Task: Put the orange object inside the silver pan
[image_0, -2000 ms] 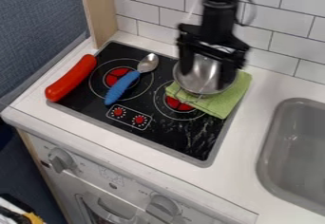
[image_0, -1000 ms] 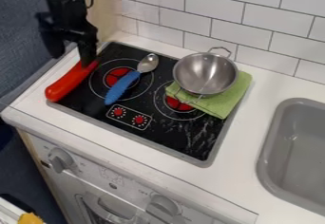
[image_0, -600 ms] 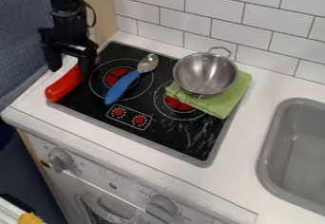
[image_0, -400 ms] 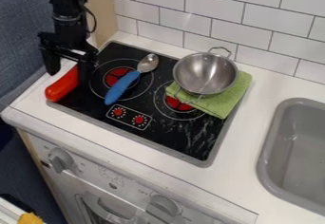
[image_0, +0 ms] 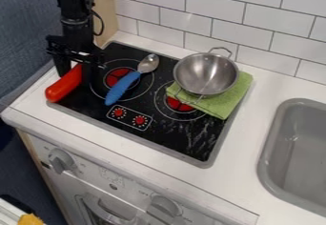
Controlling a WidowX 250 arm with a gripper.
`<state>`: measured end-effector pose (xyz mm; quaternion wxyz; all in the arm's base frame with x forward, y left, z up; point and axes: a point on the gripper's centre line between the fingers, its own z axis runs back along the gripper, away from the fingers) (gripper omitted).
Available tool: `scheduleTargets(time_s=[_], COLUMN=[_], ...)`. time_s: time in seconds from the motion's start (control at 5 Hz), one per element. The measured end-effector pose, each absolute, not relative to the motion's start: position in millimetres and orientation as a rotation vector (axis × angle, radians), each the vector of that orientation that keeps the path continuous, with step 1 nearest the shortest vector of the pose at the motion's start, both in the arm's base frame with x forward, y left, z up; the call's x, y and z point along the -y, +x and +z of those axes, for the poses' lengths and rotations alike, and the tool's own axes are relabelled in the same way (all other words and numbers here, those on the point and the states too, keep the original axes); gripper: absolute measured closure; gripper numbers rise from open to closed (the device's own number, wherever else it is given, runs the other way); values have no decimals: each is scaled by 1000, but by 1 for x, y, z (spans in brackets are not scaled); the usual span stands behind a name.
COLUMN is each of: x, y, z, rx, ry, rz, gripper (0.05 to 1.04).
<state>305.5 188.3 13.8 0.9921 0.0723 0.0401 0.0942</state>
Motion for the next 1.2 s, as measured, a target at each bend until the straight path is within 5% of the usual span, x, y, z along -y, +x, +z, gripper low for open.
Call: scheduleTargets(time_s=[0.2, 0.4, 0.6, 1.0, 1.2], x=[-186, -183, -172, -87, -42], y=[305, 305, 298, 355, 391], z=[12, 12, 46, 103, 80], rx=[-73, -71, -116, -45, -67], ry=[134, 118, 140, 110, 105], rz=[196, 219, 316, 331, 251], gripper=[574, 574, 574, 574, 574])
